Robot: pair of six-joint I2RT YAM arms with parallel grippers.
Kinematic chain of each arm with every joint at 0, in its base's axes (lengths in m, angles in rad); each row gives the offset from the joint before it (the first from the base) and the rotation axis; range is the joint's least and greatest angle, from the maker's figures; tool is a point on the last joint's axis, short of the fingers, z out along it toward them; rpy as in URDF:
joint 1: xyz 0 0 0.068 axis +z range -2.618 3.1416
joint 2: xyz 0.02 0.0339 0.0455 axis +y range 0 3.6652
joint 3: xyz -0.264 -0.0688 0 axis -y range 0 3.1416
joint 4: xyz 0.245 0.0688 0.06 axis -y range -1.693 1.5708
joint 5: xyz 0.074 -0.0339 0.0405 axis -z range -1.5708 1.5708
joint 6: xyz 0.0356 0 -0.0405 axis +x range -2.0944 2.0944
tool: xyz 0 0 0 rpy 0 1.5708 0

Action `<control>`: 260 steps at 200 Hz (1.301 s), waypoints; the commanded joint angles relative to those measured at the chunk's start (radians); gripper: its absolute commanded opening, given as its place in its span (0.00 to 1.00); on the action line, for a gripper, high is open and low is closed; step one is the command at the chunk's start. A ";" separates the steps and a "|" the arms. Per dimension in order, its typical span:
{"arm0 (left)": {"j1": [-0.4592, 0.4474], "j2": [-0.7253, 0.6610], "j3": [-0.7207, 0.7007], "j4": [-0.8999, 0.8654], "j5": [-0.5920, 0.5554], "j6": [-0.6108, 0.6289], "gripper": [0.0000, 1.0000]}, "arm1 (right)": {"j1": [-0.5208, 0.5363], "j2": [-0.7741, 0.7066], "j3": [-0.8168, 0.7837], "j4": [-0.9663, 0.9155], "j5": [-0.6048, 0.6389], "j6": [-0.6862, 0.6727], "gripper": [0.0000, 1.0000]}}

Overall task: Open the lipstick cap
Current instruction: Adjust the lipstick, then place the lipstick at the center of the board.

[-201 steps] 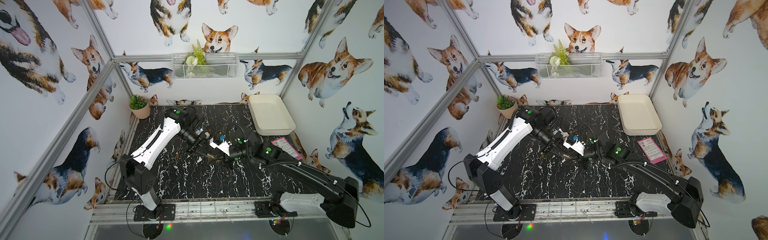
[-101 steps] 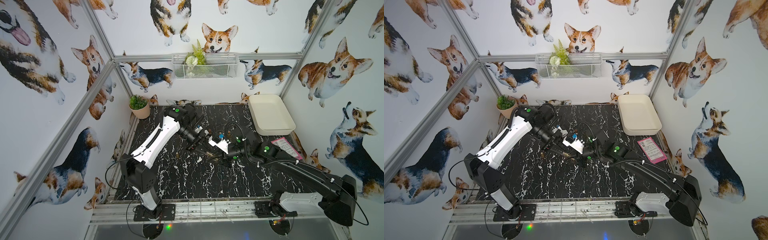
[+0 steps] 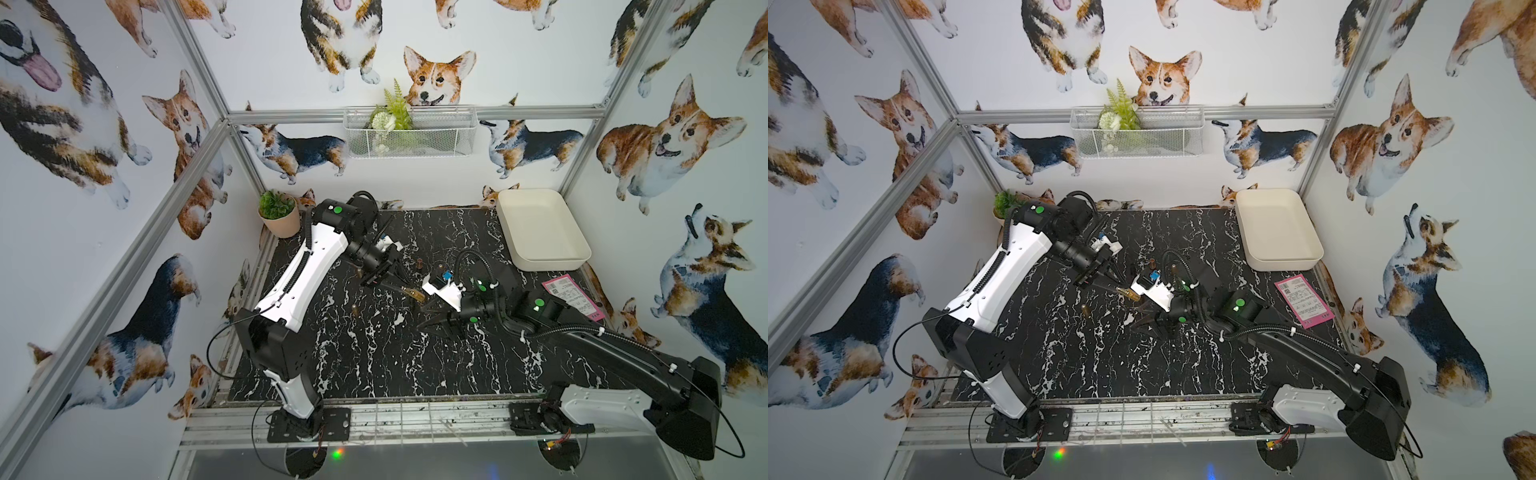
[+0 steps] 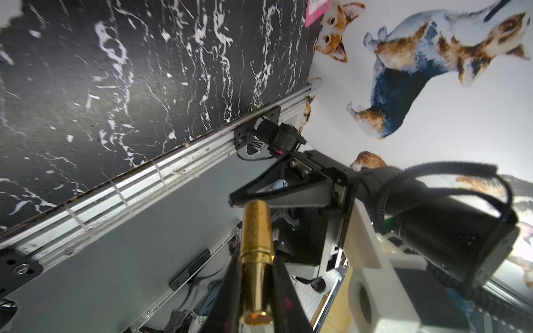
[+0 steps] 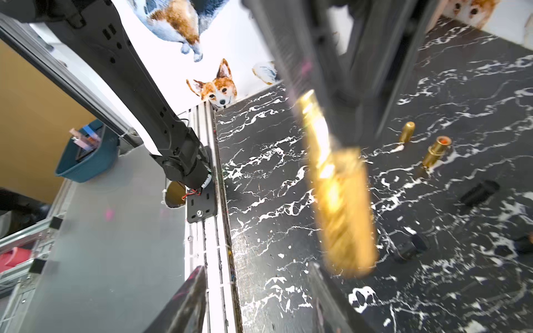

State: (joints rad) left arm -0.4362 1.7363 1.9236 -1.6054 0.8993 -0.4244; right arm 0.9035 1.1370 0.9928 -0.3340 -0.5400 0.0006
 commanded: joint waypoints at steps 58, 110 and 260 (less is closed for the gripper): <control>-0.004 0.098 0.012 -0.052 -0.714 -0.055 0.00 | -0.009 -0.208 -0.008 -0.112 0.170 0.047 0.59; -0.024 0.140 -0.189 0.229 -0.808 -0.075 0.00 | -0.009 -0.204 0.019 -0.167 0.175 0.063 0.58; -0.069 0.241 -0.444 0.567 -0.879 -0.047 0.00 | -0.009 -0.096 0.066 -0.215 0.210 0.119 0.56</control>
State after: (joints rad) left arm -0.5053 1.9678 1.4921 -1.0866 0.0490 -0.4778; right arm 0.8944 1.0275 1.0435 -0.5392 -0.3424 0.1108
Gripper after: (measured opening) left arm 0.173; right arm 0.563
